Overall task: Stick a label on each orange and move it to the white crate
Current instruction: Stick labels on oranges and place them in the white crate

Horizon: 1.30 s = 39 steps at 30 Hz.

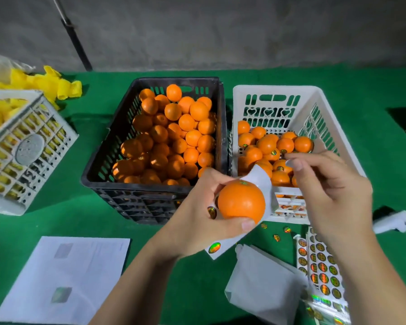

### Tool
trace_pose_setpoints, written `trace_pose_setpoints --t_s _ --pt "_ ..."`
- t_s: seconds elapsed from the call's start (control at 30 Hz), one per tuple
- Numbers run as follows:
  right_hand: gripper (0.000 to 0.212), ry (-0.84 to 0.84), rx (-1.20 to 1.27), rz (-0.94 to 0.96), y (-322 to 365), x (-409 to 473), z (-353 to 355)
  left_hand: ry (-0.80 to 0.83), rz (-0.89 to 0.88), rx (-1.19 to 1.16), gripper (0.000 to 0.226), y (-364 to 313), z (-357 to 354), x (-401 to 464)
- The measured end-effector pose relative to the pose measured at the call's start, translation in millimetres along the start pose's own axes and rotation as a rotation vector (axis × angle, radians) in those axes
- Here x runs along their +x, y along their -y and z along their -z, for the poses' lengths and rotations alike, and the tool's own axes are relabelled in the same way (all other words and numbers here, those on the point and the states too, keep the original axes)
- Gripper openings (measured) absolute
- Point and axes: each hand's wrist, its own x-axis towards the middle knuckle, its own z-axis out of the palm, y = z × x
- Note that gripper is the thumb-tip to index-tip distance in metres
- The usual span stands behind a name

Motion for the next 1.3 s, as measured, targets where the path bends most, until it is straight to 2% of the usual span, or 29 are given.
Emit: trace_pose_setpoints --t_s 0.1,0.23,0.5,0.6,0.67,0.77,0.97,1.07,1.1,1.23,1.3 --pt "0.017 0.044 0.093 0.127 1 2 6 -0.138 0.058 -0.13 0.054 -1 -24 12" --pt "0.017 0.164 0.079 0.305 -1 2 4 -0.243 0.076 -0.383 0.059 -1 -48 24" --pt "0.025 0.172 -0.041 0.328 -16 -1 -10 -0.294 0.078 -0.45 0.058 -5 -44 35" --pt "0.043 0.316 -0.134 0.306 -14 -1 -18 -0.264 0.093 -0.427 0.052 -2 -27 36" --pt "0.057 0.357 -0.165 0.261 -10 -5 -28 -0.238 0.101 -0.394 0.063 0 -15 35" --pt "0.063 0.273 -0.189 0.225 0 -12 -45 -0.167 0.135 -0.426 0.086 2 -3 34" --pt "0.057 0.207 -0.194 0.245 18 -13 -55 -0.022 0.135 -0.511 0.077 10 22 29" --pt "0.063 0.13 -0.129 0.218 15 -5 -54 0.058 0.144 -0.612 0.084 18 24 31" --pt "0.062 0.094 -0.124 0.203 11 -1 -52 0.032 0.155 -0.61 0.08 22 23 32" --pt "0.064 0.05 -0.24 0.02 -27 22 -36 -0.104 0.205 -0.517 0.035 34 17 32" --pt "0.068 0.109 -0.342 -0.107 -50 37 -28 -0.129 0.223 -0.51 0.03 37 13 32"
